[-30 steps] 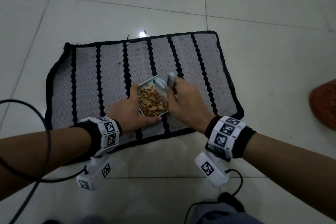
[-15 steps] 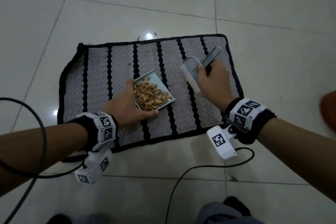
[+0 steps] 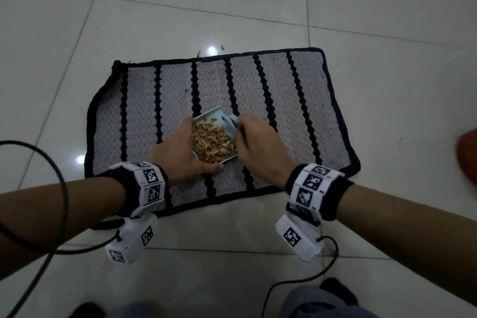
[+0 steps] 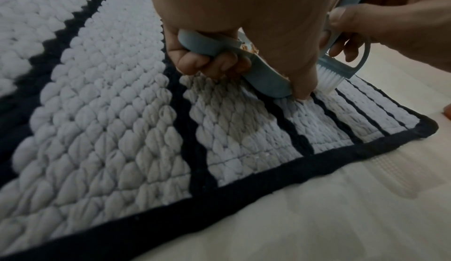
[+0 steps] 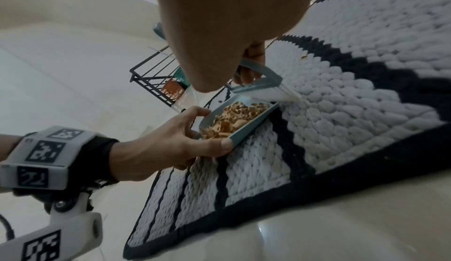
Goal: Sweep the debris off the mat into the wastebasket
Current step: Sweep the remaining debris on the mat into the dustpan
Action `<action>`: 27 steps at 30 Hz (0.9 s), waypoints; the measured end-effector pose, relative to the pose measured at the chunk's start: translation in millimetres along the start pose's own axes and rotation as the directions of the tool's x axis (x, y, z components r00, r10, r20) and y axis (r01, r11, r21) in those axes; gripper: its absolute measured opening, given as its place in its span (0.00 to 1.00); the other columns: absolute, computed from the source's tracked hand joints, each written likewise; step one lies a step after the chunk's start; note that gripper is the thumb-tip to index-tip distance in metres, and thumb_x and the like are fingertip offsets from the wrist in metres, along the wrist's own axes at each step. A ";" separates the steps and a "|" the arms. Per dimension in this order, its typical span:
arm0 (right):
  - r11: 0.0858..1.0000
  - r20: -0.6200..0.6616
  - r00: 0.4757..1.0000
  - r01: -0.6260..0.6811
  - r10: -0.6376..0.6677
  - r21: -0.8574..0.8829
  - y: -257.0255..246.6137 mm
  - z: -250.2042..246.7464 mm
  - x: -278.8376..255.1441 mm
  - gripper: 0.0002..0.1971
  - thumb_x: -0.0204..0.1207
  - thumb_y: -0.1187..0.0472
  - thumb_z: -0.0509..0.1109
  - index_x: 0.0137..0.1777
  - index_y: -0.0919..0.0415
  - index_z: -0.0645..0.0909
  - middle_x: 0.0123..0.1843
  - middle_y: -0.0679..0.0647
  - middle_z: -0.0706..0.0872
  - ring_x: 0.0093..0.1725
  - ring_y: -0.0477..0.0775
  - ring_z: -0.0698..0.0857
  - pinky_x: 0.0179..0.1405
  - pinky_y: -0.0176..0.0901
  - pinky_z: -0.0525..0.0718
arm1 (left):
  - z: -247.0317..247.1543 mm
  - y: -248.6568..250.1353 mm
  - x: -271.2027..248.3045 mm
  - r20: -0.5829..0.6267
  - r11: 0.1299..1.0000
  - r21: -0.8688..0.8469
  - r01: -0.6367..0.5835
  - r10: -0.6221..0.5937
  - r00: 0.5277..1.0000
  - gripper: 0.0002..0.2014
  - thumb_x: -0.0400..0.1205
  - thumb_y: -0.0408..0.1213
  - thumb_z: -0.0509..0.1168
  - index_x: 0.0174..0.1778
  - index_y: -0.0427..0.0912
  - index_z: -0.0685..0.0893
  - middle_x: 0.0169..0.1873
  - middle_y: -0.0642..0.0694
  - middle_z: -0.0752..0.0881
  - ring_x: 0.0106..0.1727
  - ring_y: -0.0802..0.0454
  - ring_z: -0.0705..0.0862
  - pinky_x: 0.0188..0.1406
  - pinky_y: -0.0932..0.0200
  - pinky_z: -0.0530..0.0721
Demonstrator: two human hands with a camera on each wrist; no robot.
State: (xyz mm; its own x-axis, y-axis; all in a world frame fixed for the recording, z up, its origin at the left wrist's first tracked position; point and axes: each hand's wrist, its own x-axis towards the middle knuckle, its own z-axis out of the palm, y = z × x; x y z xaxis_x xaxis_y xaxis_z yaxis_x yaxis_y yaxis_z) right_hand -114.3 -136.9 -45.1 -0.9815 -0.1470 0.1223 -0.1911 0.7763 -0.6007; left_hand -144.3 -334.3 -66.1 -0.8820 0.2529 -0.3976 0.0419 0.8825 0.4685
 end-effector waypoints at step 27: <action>0.981 -0.265 0.944 -0.187 0.195 0.058 38.8 -33.1 -13.3 0.09 0.86 0.61 0.60 0.42 0.53 0.69 0.31 0.34 0.68 0.27 0.33 0.70 0.26 0.23 0.66 | 16.5 25.3 -19.0 0.024 0.990 0.144 0.006 -0.010 1.000 0.63 0.61 0.76 0.72 0.83 0.50 0.48 0.52 0.45 0.88 0.45 0.42 0.88 0.42 0.52 0.88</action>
State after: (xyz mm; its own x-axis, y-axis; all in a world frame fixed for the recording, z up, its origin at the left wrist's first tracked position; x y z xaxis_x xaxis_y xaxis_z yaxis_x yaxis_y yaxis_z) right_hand -108.4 -84.5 -43.8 -0.9624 0.1751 0.2075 -0.0047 0.7534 -0.6575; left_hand -118.8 -310.2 -59.7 -0.8708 0.2539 -0.4209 0.1039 0.9320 0.3472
